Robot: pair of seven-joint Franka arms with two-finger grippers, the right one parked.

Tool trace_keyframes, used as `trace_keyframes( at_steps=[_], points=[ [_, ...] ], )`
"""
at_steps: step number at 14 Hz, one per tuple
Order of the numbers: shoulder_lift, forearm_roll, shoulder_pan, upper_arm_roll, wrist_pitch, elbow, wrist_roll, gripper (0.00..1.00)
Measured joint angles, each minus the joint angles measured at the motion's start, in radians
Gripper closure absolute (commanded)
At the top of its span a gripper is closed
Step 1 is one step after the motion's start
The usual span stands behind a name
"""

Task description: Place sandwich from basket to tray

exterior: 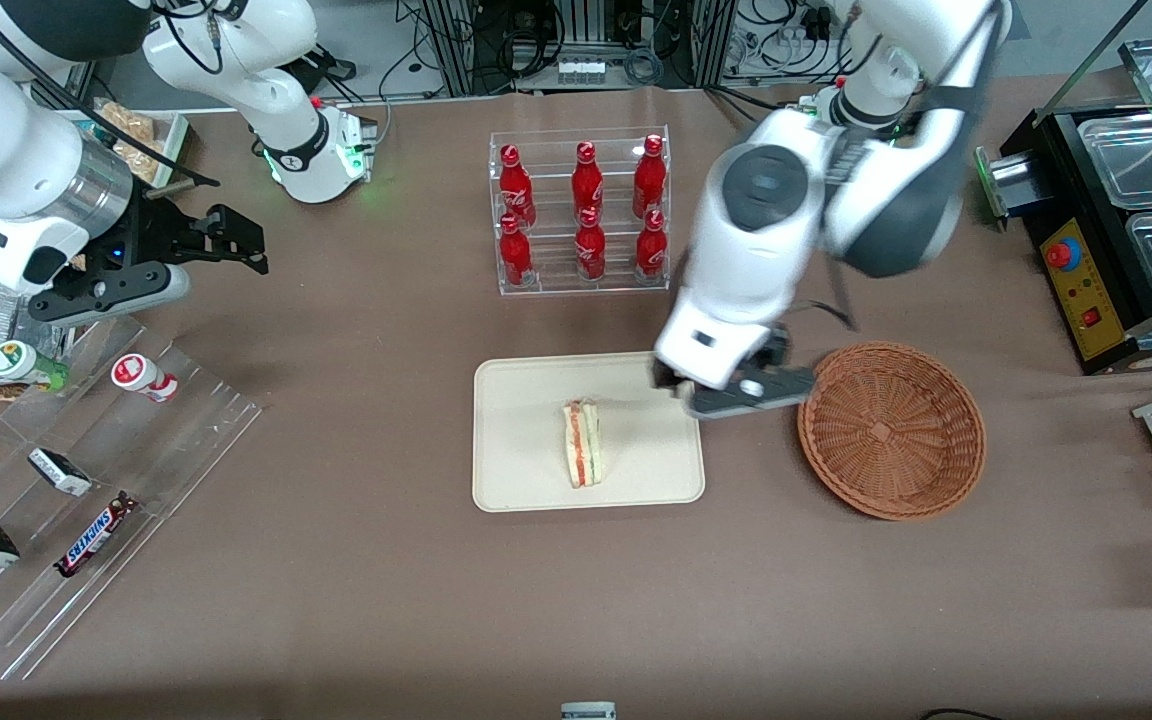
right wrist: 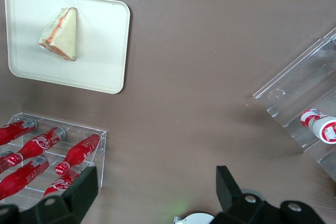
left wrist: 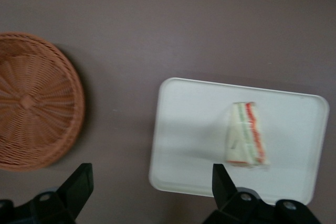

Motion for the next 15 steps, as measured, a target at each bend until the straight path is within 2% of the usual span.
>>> trace_keyframes(
  at_steps=[4,9,15],
  points=[
    [-0.075,-0.013,0.179,0.002,-0.094,-0.055,0.261,0.00],
    [-0.191,-0.014,0.344,0.002,-0.263,-0.068,0.529,0.00],
    [-0.344,-0.014,0.436,-0.003,-0.321,-0.100,0.618,0.00]
  ],
)
